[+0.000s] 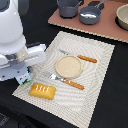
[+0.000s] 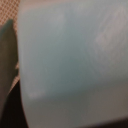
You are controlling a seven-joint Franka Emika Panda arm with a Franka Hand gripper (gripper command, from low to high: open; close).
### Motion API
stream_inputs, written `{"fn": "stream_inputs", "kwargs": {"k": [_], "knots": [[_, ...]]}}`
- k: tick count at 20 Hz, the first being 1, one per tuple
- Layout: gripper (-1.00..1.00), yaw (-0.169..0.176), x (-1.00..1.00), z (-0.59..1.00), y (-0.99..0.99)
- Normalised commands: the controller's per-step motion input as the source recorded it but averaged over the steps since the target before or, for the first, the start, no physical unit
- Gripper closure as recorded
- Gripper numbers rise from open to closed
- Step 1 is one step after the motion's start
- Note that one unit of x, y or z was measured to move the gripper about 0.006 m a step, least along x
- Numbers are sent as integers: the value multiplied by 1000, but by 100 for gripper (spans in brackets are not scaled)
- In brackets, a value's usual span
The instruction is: Interact with the objects in diverse but meaningful ways.
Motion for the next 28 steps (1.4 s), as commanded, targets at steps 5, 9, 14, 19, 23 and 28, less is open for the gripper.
{"fn": "stream_inputs", "kwargs": {"k": [5,9,14,19,23,28], "knots": [[-100,1,-137,1000,7],[-100,28,-144,1000,9],[-100,18,91,977,91],[-100,-25,604,513,273],[-100,-58,752,219,332],[-100,-27,509,55,781]]}}
